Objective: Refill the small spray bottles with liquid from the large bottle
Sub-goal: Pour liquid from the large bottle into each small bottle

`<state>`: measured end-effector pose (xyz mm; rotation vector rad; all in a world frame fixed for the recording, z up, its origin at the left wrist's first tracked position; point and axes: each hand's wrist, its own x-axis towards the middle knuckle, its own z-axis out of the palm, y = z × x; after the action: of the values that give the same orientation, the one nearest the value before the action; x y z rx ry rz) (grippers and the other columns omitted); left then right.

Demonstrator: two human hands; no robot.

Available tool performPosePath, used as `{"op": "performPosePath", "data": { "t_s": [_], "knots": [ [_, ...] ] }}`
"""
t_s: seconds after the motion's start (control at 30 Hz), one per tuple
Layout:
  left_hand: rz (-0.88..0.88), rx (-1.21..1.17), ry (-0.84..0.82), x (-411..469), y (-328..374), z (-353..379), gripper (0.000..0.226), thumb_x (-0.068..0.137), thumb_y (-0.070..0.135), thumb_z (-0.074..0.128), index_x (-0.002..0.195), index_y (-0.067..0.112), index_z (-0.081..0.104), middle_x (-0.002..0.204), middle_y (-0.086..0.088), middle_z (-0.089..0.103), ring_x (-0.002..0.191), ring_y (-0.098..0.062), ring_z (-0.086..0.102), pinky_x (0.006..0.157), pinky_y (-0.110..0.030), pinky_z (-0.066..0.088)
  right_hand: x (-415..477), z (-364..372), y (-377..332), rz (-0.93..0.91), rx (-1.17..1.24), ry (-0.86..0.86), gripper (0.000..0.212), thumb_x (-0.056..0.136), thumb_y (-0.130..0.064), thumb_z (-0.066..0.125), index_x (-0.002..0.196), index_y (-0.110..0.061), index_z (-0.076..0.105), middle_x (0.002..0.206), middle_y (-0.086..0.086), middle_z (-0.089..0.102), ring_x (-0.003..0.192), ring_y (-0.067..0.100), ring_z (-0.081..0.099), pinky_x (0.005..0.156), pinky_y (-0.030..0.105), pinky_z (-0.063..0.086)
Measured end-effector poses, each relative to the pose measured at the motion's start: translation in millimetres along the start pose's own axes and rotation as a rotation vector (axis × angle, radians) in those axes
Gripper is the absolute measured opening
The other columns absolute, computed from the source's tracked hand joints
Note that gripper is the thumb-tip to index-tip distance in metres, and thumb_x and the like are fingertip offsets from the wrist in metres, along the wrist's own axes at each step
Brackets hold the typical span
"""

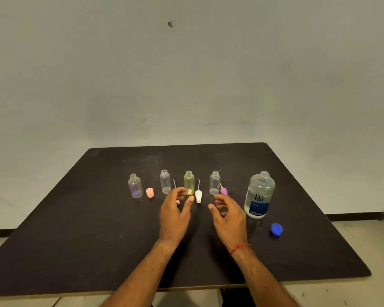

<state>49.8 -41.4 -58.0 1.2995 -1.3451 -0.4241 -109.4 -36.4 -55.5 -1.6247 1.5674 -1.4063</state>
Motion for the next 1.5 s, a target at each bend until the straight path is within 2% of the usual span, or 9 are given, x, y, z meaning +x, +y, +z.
{"op": "performPosePath", "data": {
  "t_s": [0.23, 0.43, 0.53, 0.63, 0.8, 1.0, 1.1, 1.33, 1.5],
  "knots": [
    [-0.037, -0.018, -0.052, -8, 14, 34, 0.024, 0.091, 0.03, 0.072, 0.114, 0.025, 0.065, 0.108, 0.014, 0.068, 0.102, 0.0, 0.064, 0.089, -0.03, 0.056, 1, -32, 9, 0.049, 0.0, 0.03, 0.035, 0.087, -0.026, 0.072, 0.12, -0.023, 0.063, 0.106, -0.011, 0.064, 0.093, 0.001, 0.062, 0.076, 0.016, 0.054],
    [-0.058, -0.025, -0.073, -13, 23, 56, 0.026, 0.09, 0.028, 0.073, 0.115, 0.024, 0.065, 0.108, 0.014, 0.068, 0.099, 0.0, 0.064, 0.087, -0.027, 0.055, -2, -51, 14, 0.05, 0.032, 0.104, 0.022, 0.085, -0.021, 0.074, 0.105, -0.026, 0.067, 0.097, -0.013, 0.065, 0.087, 0.001, 0.063, 0.071, 0.014, 0.052],
    [-0.07, -0.028, -0.089, -15, 25, 65, 0.026, 0.09, 0.031, 0.072, 0.115, 0.027, 0.064, 0.109, 0.014, 0.067, 0.1, -0.001, 0.064, 0.087, -0.029, 0.056, -3, -61, 18, 0.061, 0.027, 0.193, 0.011, 0.085, -0.02, 0.074, 0.09, -0.024, 0.066, 0.084, -0.01, 0.064, 0.074, 0.005, 0.062, 0.064, 0.016, 0.052],
    [-0.065, -0.027, -0.078, -16, 26, 74, 0.029, 0.09, 0.029, 0.074, 0.115, 0.029, 0.061, 0.111, 0.015, 0.065, 0.103, -0.002, 0.062, 0.089, -0.027, 0.054, -2, -71, 20, 0.048, 0.034, 0.31, 0.017, 0.082, -0.016, 0.077, 0.079, -0.021, 0.06, 0.076, -0.005, 0.06, 0.064, 0.009, 0.058, 0.056, 0.015, 0.049],
    [-0.109, -0.014, -0.037, -9, 28, 88, 0.05, 0.088, 0.029, 0.076, 0.133, 0.019, 0.054, 0.127, 0.012, 0.056, 0.116, -0.006, 0.054, 0.099, -0.022, 0.044, 9, -85, 23, 0.091, 0.023, 0.375, 0.035, 0.076, -0.015, 0.081, 0.097, -0.019, 0.054, 0.095, -0.003, 0.057, 0.079, 0.013, 0.058, 0.062, 0.014, 0.049],
    [-0.176, 0.055, -0.036, 4, 20, 104, 0.073, 0.09, 0.036, 0.073, 0.149, 0.014, 0.038, 0.152, -0.003, 0.044, 0.14, -0.019, 0.041, 0.116, -0.04, 0.037, 25, -92, 25, 0.151, 0.007, 0.299, 0.064, 0.072, -0.023, 0.085, 0.123, -0.02, 0.047, 0.124, -0.002, 0.05, 0.111, 0.013, 0.055, 0.088, 0.025, 0.054],
    [-0.22, 0.075, -0.047, 11, 19, 109, 0.079, 0.09, 0.036, 0.072, 0.153, 0.012, 0.031, 0.158, -0.004, 0.038, 0.145, -0.019, 0.035, 0.118, -0.041, 0.034, 29, -91, 26, 0.172, -0.002, 0.243, 0.071, 0.071, -0.024, 0.086, 0.129, -0.021, 0.045, 0.131, -0.002, 0.047, 0.119, 0.014, 0.052, 0.095, 0.027, 0.051],
    [-0.271, 0.102, -0.051, 32, 14, 120, 0.079, 0.091, 0.03, 0.071, 0.154, 0.008, 0.029, 0.157, -0.008, 0.038, 0.146, -0.022, 0.036, 0.118, -0.041, 0.033, 36, -90, 30, 0.196, -0.019, 0.158, 0.077, 0.072, -0.024, 0.085, 0.136, -0.021, 0.043, 0.137, -0.001, 0.048, 0.129, 0.019, 0.048, 0.103, 0.037, 0.047],
    [-0.257, 0.087, -0.063, 40, 13, 125, 0.066, 0.09, 0.027, 0.073, 0.147, 0.014, 0.044, 0.142, -0.004, 0.055, 0.131, -0.018, 0.051, 0.111, -0.038, 0.044, 38, -90, 31, 0.179, -0.026, 0.148, 0.079, 0.071, -0.024, 0.086, 0.137, -0.021, 0.043, 0.137, -0.001, 0.05, 0.13, 0.019, 0.048, 0.104, 0.036, 0.046]
  ]
}}
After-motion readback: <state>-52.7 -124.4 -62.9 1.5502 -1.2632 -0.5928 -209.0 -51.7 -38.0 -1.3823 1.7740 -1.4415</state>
